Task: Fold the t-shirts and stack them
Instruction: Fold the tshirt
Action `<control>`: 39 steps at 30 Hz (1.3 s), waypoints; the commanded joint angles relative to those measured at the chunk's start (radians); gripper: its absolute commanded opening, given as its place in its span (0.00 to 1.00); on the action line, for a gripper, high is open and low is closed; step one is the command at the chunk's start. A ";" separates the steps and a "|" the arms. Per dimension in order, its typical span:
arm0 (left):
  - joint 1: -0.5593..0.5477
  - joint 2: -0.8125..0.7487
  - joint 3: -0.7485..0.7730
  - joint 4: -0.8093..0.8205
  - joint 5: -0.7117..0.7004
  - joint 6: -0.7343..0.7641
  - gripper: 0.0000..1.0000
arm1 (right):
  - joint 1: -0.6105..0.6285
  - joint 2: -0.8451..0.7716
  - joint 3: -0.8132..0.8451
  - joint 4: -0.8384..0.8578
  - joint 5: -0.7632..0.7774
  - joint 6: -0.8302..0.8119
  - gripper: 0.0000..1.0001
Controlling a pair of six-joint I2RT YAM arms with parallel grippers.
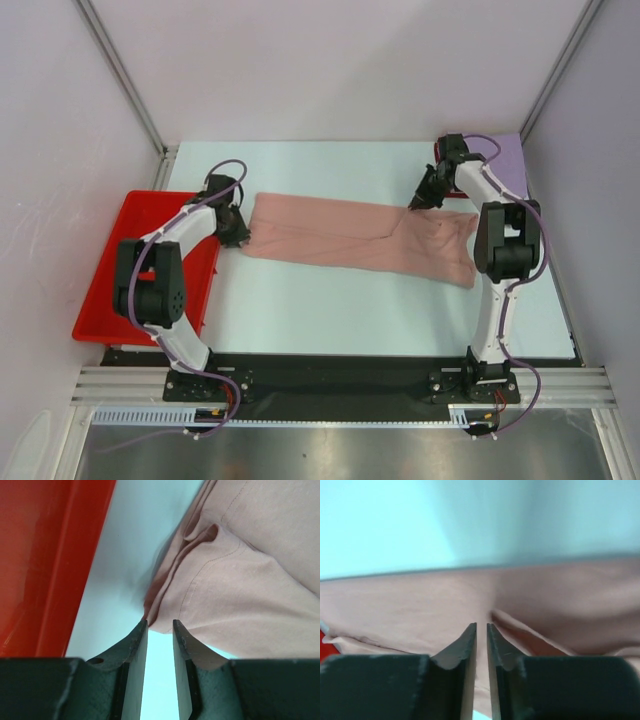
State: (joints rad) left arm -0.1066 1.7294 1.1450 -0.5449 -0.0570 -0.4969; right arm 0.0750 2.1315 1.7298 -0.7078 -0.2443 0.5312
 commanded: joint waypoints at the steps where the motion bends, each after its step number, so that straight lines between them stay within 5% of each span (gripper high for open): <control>1: 0.008 -0.071 -0.033 0.033 -0.003 0.001 0.32 | 0.015 0.042 0.101 0.002 -0.084 -0.039 0.21; 4: 0.007 -0.079 -0.051 0.037 0.006 0.003 0.32 | 0.032 0.084 0.178 -0.084 -0.046 -0.072 0.44; 7: 0.007 -0.091 -0.060 0.040 0.014 0.009 0.32 | 0.025 0.012 0.149 -0.093 0.018 -0.076 0.57; 15: -0.007 -0.126 -0.070 0.046 0.023 0.031 0.33 | -0.066 -0.246 -0.099 -0.102 0.122 -0.096 0.66; 21: -0.021 -0.114 -0.068 0.053 0.048 0.031 0.33 | -0.130 -0.243 -0.142 -0.117 0.212 -0.123 0.72; 26: -0.030 -0.111 -0.064 0.054 0.080 0.034 0.33 | -0.144 -0.216 -0.139 -0.095 0.201 -0.168 0.69; 33: -0.030 -0.096 -0.054 0.034 0.097 0.041 0.33 | -0.152 -0.162 -0.142 -0.044 0.168 -0.217 0.48; 39: -0.030 -0.097 -0.057 0.031 0.098 0.047 0.33 | -0.165 -0.127 -0.145 -0.015 0.163 -0.226 0.48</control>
State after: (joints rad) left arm -0.1307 1.6478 1.0782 -0.5186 0.0299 -0.4698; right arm -0.0792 1.9942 1.5841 -0.7650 -0.0700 0.3305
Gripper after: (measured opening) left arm 0.330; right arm 0.478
